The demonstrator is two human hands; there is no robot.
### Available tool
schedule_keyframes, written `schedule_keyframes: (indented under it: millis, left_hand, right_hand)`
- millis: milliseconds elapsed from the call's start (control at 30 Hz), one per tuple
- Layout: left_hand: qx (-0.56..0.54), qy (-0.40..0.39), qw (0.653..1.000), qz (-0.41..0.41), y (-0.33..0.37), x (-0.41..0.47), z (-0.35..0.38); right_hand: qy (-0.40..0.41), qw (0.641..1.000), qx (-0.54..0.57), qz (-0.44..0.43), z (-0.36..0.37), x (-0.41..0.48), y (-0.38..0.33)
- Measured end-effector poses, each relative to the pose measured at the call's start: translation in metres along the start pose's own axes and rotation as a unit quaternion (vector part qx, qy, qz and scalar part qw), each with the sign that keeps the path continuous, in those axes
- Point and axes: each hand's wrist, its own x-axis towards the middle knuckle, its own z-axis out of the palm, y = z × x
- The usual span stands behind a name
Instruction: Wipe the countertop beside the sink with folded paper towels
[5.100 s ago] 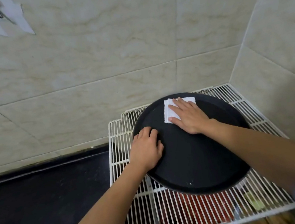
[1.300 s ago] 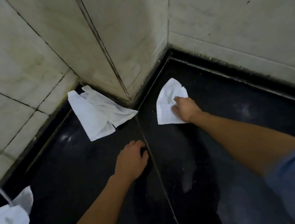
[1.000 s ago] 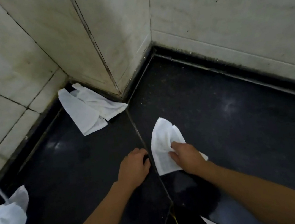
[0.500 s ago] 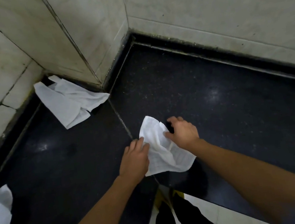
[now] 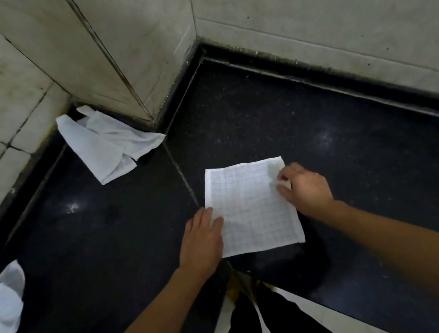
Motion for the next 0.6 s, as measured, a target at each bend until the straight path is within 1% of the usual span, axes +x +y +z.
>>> schedule_keyframes:
  millis: [33, 67, 133, 167, 233, 300, 367, 433, 500, 600]
  left_hand:
    - [-0.018, 0.022, 0.999, 0.027, 0.004, -0.003, 0.002]
    - [-0.039, 0.039, 0.997, 0.058, 0.009, -0.006, 0.006]
    - [-0.077, 0.032, 0.991, 0.102, 0.023, -0.013, 0.013]
    - [-0.085, 0.021, 0.990, 0.114, 0.030, -0.015, 0.016]
    - [-0.081, -0.001, 0.990, 0.119, 0.039, -0.017, 0.023]
    - [-0.053, -0.011, 0.993, 0.109, 0.044, -0.016, 0.027]
    - [-0.024, -0.009, 0.995, 0.098, 0.047, -0.013, 0.028]
    - [-0.012, 0.001, 0.996, 0.092, 0.049, -0.008, 0.028]
    - [0.006, 0.001, 0.996, 0.094, 0.050, -0.004, 0.028]
    - [0.023, -0.007, 0.994, 0.108, 0.046, -0.004, 0.026]
  right_hand:
    - [-0.029, 0.998, -0.015, -0.046, 0.000, -0.014, -0.005]
    - [-0.076, 0.992, -0.048, -0.085, 0.003, -0.030, -0.010]
    - [-0.168, 0.968, -0.133, -0.129, 0.015, -0.060, -0.017]
    - [-0.179, 0.961, -0.160, -0.134, 0.022, -0.071, -0.018]
    - [-0.172, 0.960, -0.181, -0.124, 0.030, -0.080, -0.016]
    - [-0.140, 0.967, -0.177, -0.117, 0.036, -0.082, -0.004]
    - [-0.105, 0.976, -0.133, -0.134, 0.037, -0.085, 0.008]
    - [-0.068, 0.979, -0.112, -0.154, 0.034, -0.089, 0.017]
    - [-0.041, 0.978, -0.113, -0.167, 0.032, -0.093, 0.023]
    - [-0.030, 0.971, -0.135, -0.193, 0.034, -0.102, 0.028]
